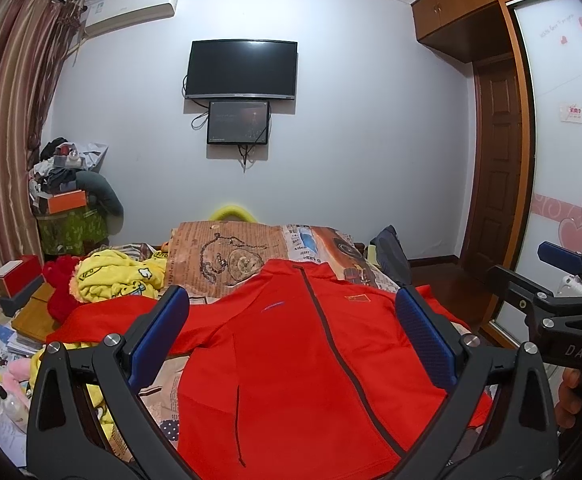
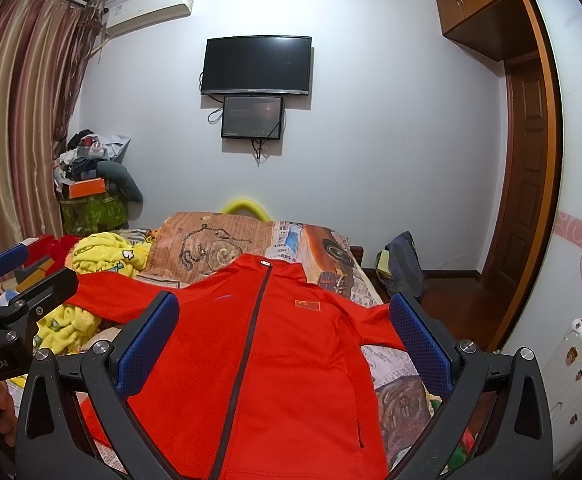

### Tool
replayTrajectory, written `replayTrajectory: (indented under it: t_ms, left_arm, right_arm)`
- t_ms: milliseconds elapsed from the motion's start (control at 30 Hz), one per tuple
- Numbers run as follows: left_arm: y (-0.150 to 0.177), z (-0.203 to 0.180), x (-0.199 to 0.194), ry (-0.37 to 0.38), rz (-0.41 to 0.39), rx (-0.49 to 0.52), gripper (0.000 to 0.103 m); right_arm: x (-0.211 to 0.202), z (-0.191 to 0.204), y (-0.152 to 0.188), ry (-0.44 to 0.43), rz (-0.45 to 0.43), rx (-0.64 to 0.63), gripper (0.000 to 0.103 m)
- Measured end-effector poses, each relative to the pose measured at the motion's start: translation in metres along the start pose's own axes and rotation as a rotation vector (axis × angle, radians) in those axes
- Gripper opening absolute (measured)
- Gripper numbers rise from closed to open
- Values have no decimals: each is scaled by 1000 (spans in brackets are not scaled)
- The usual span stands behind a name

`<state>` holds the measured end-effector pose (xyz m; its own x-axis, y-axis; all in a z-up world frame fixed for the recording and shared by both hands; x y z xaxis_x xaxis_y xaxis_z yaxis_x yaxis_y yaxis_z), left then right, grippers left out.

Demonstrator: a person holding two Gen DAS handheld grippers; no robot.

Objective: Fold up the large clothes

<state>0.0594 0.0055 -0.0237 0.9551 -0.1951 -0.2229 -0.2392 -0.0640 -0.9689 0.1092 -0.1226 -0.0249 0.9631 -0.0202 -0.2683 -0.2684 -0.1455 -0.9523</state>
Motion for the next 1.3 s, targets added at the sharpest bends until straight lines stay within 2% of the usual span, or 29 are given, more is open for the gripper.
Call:
replayTrajectory:
  t_ms: [333,600,767,967,1067,1200,1300]
  left_arm:
    - [1,8,6,-15,17,-7,103]
    - [7,32,26,-21,68,-39,103]
    - [9,51,47,-104,84,-5,103]
    - [9,88,85,-194,110,11,103]
    - [12,114,106,-212,130,-3,103]
    - [22,158,137,-198,183,-88,103]
    - [37,199,158,-154,229,-208,103]
  right_arm:
    - [6,4,3,3,17,-1,103]
    - [32,12,9,-8,77,-18,103]
    - [59,19,9,-13,101,-45,103]
    - [104,30,5,-47,129,-64,103]
    - [128,35,5,-59,156,-67,103]
    - [161,42,9,-69,197,-82,103]
    - [189,51,16,-99,261,-111,103]
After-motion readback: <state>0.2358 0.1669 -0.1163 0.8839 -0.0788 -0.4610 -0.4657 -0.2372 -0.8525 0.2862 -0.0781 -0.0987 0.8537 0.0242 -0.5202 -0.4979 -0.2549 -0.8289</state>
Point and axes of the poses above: each gripper's, at about its wrist camera, not at the fingertips, and x roughly the way its jaws point, z to its left, y to its underside, the point moved 5 cm from there along x, roughly the way its jaws point, and after that the axes turned 14 degrees about y, right-handed, at the moved point
